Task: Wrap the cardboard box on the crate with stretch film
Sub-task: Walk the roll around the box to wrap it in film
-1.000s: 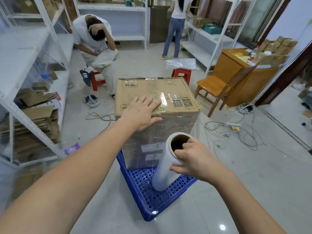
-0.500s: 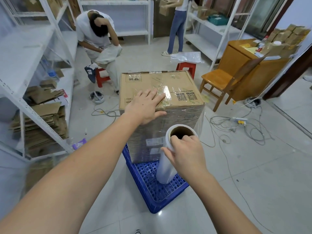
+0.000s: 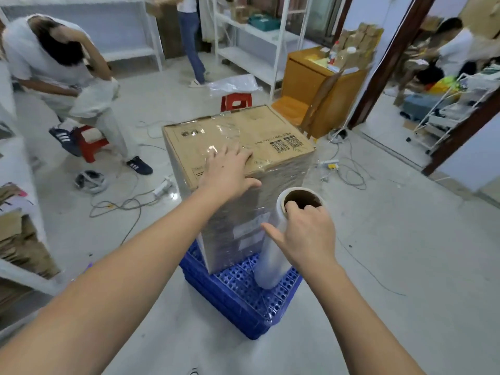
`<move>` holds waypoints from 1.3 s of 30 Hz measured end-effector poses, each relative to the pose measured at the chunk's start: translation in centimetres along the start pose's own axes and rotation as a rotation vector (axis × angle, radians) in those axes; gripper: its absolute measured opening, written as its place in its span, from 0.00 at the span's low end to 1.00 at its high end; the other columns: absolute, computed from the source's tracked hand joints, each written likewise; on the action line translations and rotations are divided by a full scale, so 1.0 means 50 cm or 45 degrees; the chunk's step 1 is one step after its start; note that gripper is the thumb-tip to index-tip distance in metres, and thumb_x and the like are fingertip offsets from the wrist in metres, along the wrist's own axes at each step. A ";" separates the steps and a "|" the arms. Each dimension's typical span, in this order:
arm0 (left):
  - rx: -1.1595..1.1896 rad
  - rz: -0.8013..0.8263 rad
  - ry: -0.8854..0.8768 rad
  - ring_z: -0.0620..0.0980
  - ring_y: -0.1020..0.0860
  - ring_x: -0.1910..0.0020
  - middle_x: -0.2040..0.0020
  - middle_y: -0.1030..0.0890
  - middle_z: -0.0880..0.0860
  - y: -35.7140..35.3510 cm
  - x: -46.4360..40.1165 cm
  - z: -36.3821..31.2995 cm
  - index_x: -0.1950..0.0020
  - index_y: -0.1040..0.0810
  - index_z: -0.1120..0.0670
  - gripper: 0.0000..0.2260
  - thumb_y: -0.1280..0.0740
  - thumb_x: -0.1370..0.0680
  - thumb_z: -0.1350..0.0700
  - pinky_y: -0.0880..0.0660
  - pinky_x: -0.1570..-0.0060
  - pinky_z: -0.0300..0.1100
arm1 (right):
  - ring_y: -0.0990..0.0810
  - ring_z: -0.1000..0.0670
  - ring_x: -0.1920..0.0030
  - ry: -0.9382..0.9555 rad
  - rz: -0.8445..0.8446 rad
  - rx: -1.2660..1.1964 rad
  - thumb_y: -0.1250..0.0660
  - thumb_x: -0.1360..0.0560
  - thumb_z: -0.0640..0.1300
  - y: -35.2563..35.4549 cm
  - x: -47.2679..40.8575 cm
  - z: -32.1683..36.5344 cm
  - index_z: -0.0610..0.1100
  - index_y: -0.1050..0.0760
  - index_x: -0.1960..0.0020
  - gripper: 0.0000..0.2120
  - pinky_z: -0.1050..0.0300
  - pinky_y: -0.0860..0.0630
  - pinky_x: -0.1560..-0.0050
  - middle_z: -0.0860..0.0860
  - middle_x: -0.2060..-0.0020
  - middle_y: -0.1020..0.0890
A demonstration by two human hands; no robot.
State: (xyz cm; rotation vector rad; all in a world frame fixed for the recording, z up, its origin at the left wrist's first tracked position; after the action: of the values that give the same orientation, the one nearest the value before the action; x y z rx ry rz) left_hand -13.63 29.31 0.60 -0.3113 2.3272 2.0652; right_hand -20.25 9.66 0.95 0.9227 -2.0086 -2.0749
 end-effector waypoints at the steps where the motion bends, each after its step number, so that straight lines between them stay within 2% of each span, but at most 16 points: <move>1: 0.039 0.016 -0.027 0.56 0.33 0.26 0.26 0.29 0.52 0.000 0.001 0.003 0.22 0.33 0.45 0.37 0.30 0.26 0.32 0.40 0.24 0.61 | 0.39 0.48 0.75 -0.022 -0.016 0.017 0.35 0.30 0.69 0.001 -0.003 0.008 0.47 0.39 0.68 0.28 0.53 0.41 0.66 0.54 0.78 0.41; 4: 0.204 0.131 -0.118 0.56 0.34 0.25 0.26 0.30 0.52 0.010 -0.003 0.015 0.23 0.32 0.46 0.33 0.28 0.25 0.38 0.46 0.22 0.63 | 0.40 0.47 0.75 -0.058 -0.024 0.002 0.28 0.33 0.67 0.000 -0.016 0.028 0.47 0.40 0.70 0.30 0.55 0.42 0.66 0.52 0.79 0.40; 6: 0.331 0.265 -0.263 0.56 0.32 0.27 0.27 0.29 0.53 0.032 0.001 0.031 0.23 0.32 0.47 0.33 0.27 0.24 0.39 0.39 0.24 0.62 | 0.37 0.46 0.75 -0.060 0.014 0.015 0.25 0.34 0.63 -0.008 -0.021 0.041 0.47 0.37 0.71 0.27 0.54 0.39 0.68 0.50 0.80 0.35; 8: 0.368 0.404 -0.485 0.54 0.31 0.29 0.27 0.30 0.52 0.059 0.019 0.058 0.21 0.33 0.47 0.34 0.27 0.24 0.40 0.36 0.25 0.53 | 0.32 0.46 0.75 -0.061 0.090 0.068 0.26 0.32 0.62 -0.015 -0.024 0.048 0.47 0.33 0.70 0.24 0.53 0.35 0.66 0.50 0.80 0.30; 10: 0.263 0.515 -0.609 0.52 0.35 0.24 0.20 0.36 0.49 0.079 0.050 0.096 0.19 0.38 0.45 0.38 0.28 0.24 0.37 0.40 0.26 0.43 | 0.29 0.46 0.71 -0.118 0.180 0.136 0.33 0.26 0.62 -0.013 -0.020 0.052 0.48 0.32 0.65 0.21 0.51 0.32 0.59 0.51 0.75 0.27; 12: 0.107 0.504 -0.691 0.50 0.43 0.19 0.17 0.44 0.47 0.088 0.072 0.137 0.17 0.43 0.43 0.44 0.29 0.27 0.31 0.46 0.24 0.44 | 0.27 0.46 0.68 -0.269 0.254 0.139 0.39 0.22 0.60 -0.009 -0.012 0.050 0.47 0.32 0.60 0.17 0.51 0.33 0.52 0.52 0.71 0.25; 14: -0.041 0.442 -0.776 0.49 0.50 0.18 0.16 0.49 0.46 0.077 0.086 0.164 0.16 0.48 0.45 0.49 0.29 0.29 0.29 0.56 0.24 0.43 | 0.27 0.48 0.68 -0.336 0.280 0.127 0.40 0.23 0.60 -0.003 -0.007 0.058 0.47 0.32 0.59 0.16 0.52 0.32 0.50 0.53 0.71 0.25; 17: -0.139 0.231 -0.871 0.55 0.49 0.17 0.16 0.47 0.53 0.049 0.101 0.174 0.15 0.48 0.49 0.47 0.34 0.26 0.29 0.57 0.21 0.48 | 0.28 0.50 0.70 -0.347 0.286 0.159 0.39 0.29 0.73 0.001 -0.007 0.066 0.48 0.33 0.61 0.28 0.54 0.32 0.55 0.54 0.73 0.26; 20: -0.117 0.071 -0.885 0.58 0.43 0.18 0.18 0.39 0.57 0.037 0.109 0.157 0.17 0.43 0.50 0.42 0.38 0.23 0.28 0.48 0.20 0.54 | 0.27 0.50 0.65 -0.294 0.328 0.093 0.41 0.33 0.78 0.012 -0.016 0.057 0.48 0.32 0.63 0.32 0.56 0.36 0.57 0.54 0.71 0.25; 22: -0.127 0.143 -0.883 0.56 0.46 0.18 0.17 0.45 0.54 0.040 0.101 0.146 0.16 0.46 0.48 0.48 0.33 0.28 0.27 0.51 0.20 0.53 | 0.26 0.49 0.62 -0.201 0.340 0.029 0.39 0.32 0.76 0.017 -0.016 0.053 0.48 0.33 0.64 0.30 0.56 0.39 0.57 0.54 0.69 0.26; 25: -0.225 0.275 -0.885 0.54 0.52 0.17 0.15 0.51 0.53 0.048 0.097 0.145 0.15 0.54 0.47 0.54 0.21 0.30 0.39 0.57 0.21 0.49 | 0.28 0.49 0.64 -0.080 0.291 -0.026 0.36 0.29 0.71 0.020 -0.004 0.039 0.48 0.34 0.67 0.27 0.56 0.40 0.57 0.53 0.71 0.28; 27: -0.250 0.275 -0.884 0.56 0.52 0.17 0.15 0.51 0.56 0.050 0.098 0.155 0.15 0.54 0.47 0.52 0.21 0.27 0.47 0.57 0.20 0.49 | 0.29 0.49 0.62 -0.039 0.328 -0.082 0.34 0.30 0.69 0.014 0.007 0.031 0.48 0.34 0.67 0.25 0.56 0.37 0.57 0.54 0.72 0.29; 29: -0.279 0.265 -0.891 0.56 0.52 0.17 0.15 0.51 0.57 0.050 0.099 0.155 0.15 0.55 0.47 0.50 0.23 0.25 0.49 0.57 0.20 0.49 | 0.32 0.48 0.59 0.056 0.395 -0.136 0.34 0.32 0.68 0.010 0.019 0.035 0.49 0.36 0.68 0.25 0.54 0.32 0.55 0.57 0.73 0.32; 31: -0.308 0.279 -0.893 0.56 0.53 0.17 0.15 0.52 0.57 0.045 0.099 0.148 0.15 0.56 0.47 0.49 0.24 0.24 0.49 0.57 0.20 0.49 | 0.34 0.48 0.59 0.191 0.442 -0.172 0.37 0.35 0.69 0.012 0.033 0.049 0.49 0.39 0.70 0.24 0.51 0.27 0.51 0.58 0.75 0.35; 35: -0.289 0.254 -0.891 0.55 0.52 0.17 0.15 0.51 0.56 0.035 0.102 0.135 0.15 0.56 0.46 0.49 0.24 0.24 0.46 0.58 0.21 0.48 | 0.36 0.49 0.63 0.359 0.458 -0.154 0.37 0.35 0.64 0.014 0.065 0.069 0.49 0.36 0.69 0.20 0.51 0.27 0.50 0.57 0.75 0.35; 39: -0.208 0.232 -0.853 0.54 0.51 0.17 0.15 0.49 0.54 0.034 0.106 0.121 0.15 0.53 0.45 0.51 0.22 0.27 0.44 0.60 0.23 0.45 | 0.30 0.47 0.54 0.302 0.534 -0.074 0.34 0.29 0.57 0.050 0.079 0.074 0.49 0.33 0.59 0.13 0.54 0.30 0.51 0.52 0.64 0.25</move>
State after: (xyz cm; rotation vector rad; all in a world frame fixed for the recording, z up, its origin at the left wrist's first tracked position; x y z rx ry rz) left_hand -19.83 34.73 0.75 0.5332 1.8356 2.0063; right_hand -26.06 10.69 1.74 0.6335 -1.8197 -1.7018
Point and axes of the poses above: each hand's wrist, its own x-axis away from the middle knuckle, its own y-axis out of the back of the hand, z = x × y, the point moved 5 cm from there along -x, towards the middle knuckle
